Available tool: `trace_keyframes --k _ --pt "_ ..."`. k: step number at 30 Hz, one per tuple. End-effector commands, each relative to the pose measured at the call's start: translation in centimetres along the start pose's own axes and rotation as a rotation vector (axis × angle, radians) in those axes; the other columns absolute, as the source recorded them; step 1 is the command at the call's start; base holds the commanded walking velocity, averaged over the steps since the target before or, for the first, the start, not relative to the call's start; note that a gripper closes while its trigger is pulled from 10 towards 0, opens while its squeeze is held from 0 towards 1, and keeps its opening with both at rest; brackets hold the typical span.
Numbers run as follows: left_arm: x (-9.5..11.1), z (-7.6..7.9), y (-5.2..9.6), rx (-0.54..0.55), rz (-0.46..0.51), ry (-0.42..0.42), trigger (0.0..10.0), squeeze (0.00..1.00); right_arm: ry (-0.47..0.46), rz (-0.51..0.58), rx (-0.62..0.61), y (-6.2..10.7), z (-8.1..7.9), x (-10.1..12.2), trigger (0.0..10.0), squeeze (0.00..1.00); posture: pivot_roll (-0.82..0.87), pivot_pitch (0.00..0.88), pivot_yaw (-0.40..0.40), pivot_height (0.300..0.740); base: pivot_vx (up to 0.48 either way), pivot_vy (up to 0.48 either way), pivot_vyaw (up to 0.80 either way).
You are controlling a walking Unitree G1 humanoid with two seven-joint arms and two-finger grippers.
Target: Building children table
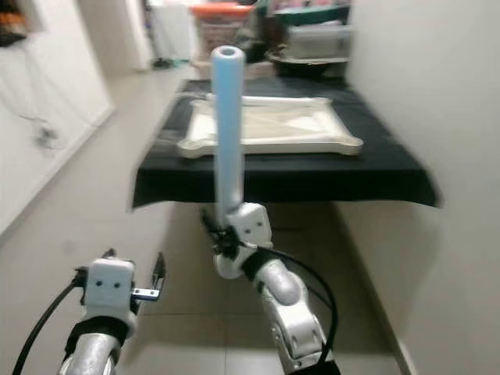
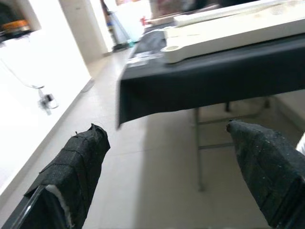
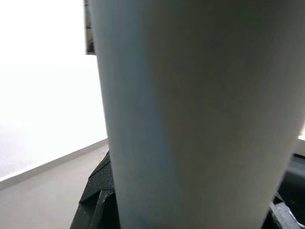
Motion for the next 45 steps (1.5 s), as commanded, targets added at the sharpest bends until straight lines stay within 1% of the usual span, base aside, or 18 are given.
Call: trace_keyframes --k 1,3,5,7,8,9,13,14,16,17,18,22,24,37,40,45 --pt "0.0 -0.3 -0.1 0.010 0.004 -0.021 10.0 0.00 -0.017 0.021 0.015 -0.3 -0.5 0.6 10.0 0.00 0.05 0.000 -0.014 0.740 0.000 0.000 0.80" --pt "0.7 -0.8 -0.5 0.030 0.038 -0.045 10.0 0.00 -0.042 0.045 0.002 -0.5 -0.3 1.2 10.0 0.00 0.05 0.000 -0.012 0.740 0.000 0.000 0.40" --pt "1.0 -1.0 -0.7 0.041 0.051 -0.054 10.0 0.00 -0.052 0.053 -0.003 -0.6 -0.2 1.4 10.0 0.00 0.05 0.000 -0.012 0.740 0.000 0.000 0.00" --pt "1.7 -2.1 -1.3 0.080 0.078 -0.061 10.0 0.00 -0.061 0.080 -0.019 -1.1 0.1 2.3 10.0 0.00 0.05 0.000 -0.016 0.740 0.000 0.000 0.00" --pt "1.7 -2.1 -1.3 0.080 0.078 -0.061 10.0 0.00 -0.061 0.080 -0.019 -1.1 0.1 2.3 10.0 0.00 0.05 0.000 -0.016 0.740 0.000 0.000 0.00" --pt "1.9 -2.5 -1.4 0.097 0.091 -0.065 10.0 0.00 -0.057 0.092 -0.029 -1.3 0.4 2.6 10.0 0.00 0.05 0.000 -0.016 0.740 0.000 0.000 0.00" --pt "2.1 -2.8 -1.6 0.107 0.098 -0.068 10.0 0.00 -0.057 0.104 -0.037 -1.5 0.6 3.0 10.0 0.00 0.06 0.000 -0.014 0.740 0.214 0.000 0.00" --pt "2.2 -3.1 -1.7 0.122 0.103 -0.072 10.0 0.00 -0.054 0.114 -0.042 -1.7 0.8 3.3 10.0 0.00 0.06 0.000 -0.012 0.740 0.292 0.000 0.00" --pt "2.2 -3.1 -1.7 0.122 0.103 -0.072 10.0 0.00 -0.054 0.114 -0.042 -1.7 0.8 3.3 10.0 0.00 0.06 0.000 -0.012 0.740 0.292 0.000 0.00" --pt "2.4 -3.3 -1.7 0.129 0.112 -0.073 10.0 0.00 -0.049 0.123 -0.049 -1.8 1.1 3.6 10.0 0.00 0.06 0.000 -0.013 0.740 0.319 0.000 0.00" --pt "2.4 -3.3 -1.7 0.129 0.112 -0.073 10.0 0.00 -0.049 0.123 -0.049 -1.8 1.1 3.6 10.0 0.00 0.06 0.000 -0.013 0.740 0.319 0.000 0.00" --pt "2.8 -3.2 -1.7 0.116 0.129 -0.071 10.0 0.00 -0.033 0.154 -0.097 -2.3 2.3 4.4 10.0 0.00 0.07 0.000 -0.019 0.740 0.333 0.000 0.00" --pt "2.8 -3.1 -1.7 0.112 0.133 -0.069 10.0 0.00 -0.034 0.155 -0.101 -2.3 2.4 4.5 10.0 0.00 0.07 0.000 -0.019 0.740 0.339 0.000 0.00" --pt "2.7 -3.0 -1.8 0.105 0.131 -0.074 10.0 0.00 -0.038 0.170 -0.098 -2.8 2.4 4.9 10.0 0.00 0.07 0.000 -0.021 0.740 0.338 0.000 0.00" --pt "2.8 -3.1 -1.9 0.110 0.137 -0.074 10.0 0.00 -0.056 0.188 -0.086 -3.0 2.2 5.3 10.0 0.00 0.07 0.000 -0.022 0.740 0.340 0.000 0.00" --pt "2.9 -3.2 -2.1 0.111 0.140 -0.074 10.0 0.00 -0.034 0.196 -0.087 -3.2 2.1 5.6 10.0 0.00 0.07 0.000 -0.024 0.740 0.341 0.000 0.00"
Point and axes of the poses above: a point about 5 cm out from each wrist's last joint towards the gripper, its own y axis pointing back from the gripper into the wrist, its own x axis along the axis of the wrist's last joint, z = x × y, the point moved 4 cm from there along -y, pointing out of the wrist towards the gripper, and after that the axes turned 8 degrees about -y, right-handed, at the moved point
